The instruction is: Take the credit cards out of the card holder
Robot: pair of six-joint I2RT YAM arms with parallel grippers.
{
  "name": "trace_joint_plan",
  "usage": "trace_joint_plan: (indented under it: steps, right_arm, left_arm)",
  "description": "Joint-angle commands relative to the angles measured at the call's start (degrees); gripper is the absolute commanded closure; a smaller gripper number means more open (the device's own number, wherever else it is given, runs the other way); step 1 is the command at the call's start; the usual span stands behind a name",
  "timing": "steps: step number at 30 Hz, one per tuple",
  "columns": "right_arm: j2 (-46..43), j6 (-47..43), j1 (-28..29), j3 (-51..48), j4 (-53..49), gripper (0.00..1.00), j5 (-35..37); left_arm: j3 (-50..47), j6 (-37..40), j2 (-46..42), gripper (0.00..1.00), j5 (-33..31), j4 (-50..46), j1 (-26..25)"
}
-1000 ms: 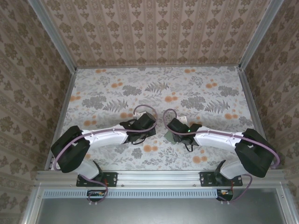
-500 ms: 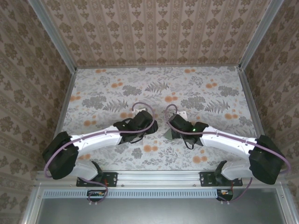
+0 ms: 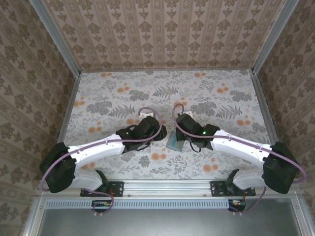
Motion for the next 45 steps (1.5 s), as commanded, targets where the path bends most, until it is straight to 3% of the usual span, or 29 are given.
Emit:
trace_joint_plan:
  steps: [1,8,18,19,27,35,39,45]
  right_arm:
    - [-4.0,1.5,-1.7,-5.0,-2.0,1.00,1.5]
    - [-7.6,2.9,-8.3,-12.9,-3.7,0.98,2.5]
    - [-8.8,4.4,-7.4,-8.8,-7.6,0.48,4.2]
    - [-9.2,4.5,-6.6,-7.8,-8.8,0.47,5.1]
    - [-9.3,4.9,-1.8,-0.3,-13.6,0.49,8.3]
    - [-4.3,5.9,-1.8,-0.1,-5.4,0.82,-3.4]
    - [-0.8,6.6,-2.0,-1.5,-3.0,0.83,-5.7]
    - [0.2,7.6,-2.5,-4.1,-5.4,0.82,-3.5]
  left_arm:
    - [0.2,1.8,0.1,0.50,-0.6,0.2,-0.8]
    - [1.4,2.6,2.7,0.53,0.2,1.9,-1.9]
    - [3.6,3.7,6.9,0.57,2.3,3.5,-3.4]
    - [3.7,3.8,7.2,0.57,2.4,3.6,-3.4]
    - [5.2,4.3,9.4,0.61,3.4,4.1,-3.7]
    - [4.2,3.6,8.1,0.65,1.8,3.3,-3.3]
    - [4.0,3.9,7.9,0.65,2.5,3.4,-3.0]
    - [4.5,4.1,8.9,0.65,3.5,3.8,-3.1]
